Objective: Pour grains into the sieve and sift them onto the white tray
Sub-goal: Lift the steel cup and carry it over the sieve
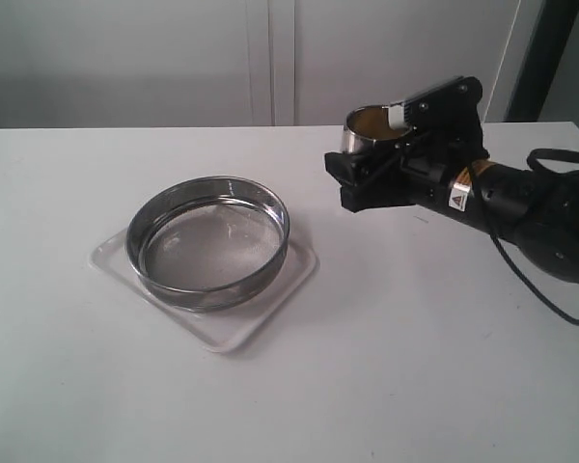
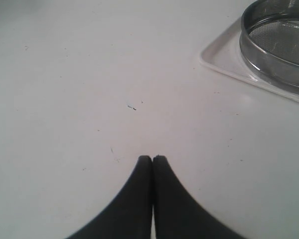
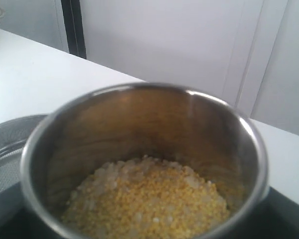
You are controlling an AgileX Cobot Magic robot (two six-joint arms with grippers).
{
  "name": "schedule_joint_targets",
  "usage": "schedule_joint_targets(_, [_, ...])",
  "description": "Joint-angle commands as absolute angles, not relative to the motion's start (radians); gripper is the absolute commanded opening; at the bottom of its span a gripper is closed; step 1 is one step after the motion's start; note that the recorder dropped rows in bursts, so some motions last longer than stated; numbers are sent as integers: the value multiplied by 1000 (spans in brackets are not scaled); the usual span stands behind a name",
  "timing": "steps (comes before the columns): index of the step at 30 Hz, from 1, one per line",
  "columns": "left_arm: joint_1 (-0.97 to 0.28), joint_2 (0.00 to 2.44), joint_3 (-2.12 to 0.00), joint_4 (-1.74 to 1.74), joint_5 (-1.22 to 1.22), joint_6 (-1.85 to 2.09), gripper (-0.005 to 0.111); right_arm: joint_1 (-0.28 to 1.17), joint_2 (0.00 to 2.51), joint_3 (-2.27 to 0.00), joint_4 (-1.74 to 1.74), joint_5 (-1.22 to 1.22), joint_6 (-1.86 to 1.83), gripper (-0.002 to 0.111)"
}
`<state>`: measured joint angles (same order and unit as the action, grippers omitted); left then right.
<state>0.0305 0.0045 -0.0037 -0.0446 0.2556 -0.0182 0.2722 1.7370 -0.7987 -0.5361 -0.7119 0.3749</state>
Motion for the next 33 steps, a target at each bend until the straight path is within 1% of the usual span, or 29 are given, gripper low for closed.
schedule_joint_targets(1, [28,0,0,-51,256,-22,0,279,1724,-874,-565,-650,430,0])
schedule_joint_targets(7, [28,0,0,-51,256,-22,0,284,1726,-937,-581,-619,480,0])
schedule_joint_targets(12, [28,0,0,-51,256,-22,0,324,1726,-1006,-586,-515,482,0])
schedule_joint_targets(15, [28,0,0,-51,256,-22,0,343,1726,-1035,-586,-496,495,0])
schedule_joint_targets(26, [28,0,0,-51,256,-22,0,401,1737,-1063,-630,-466,502,0])
schedule_joint_targets(33, [28,0,0,-51,256,-22,0,465,1737,-1115,-691,-350,499,0])
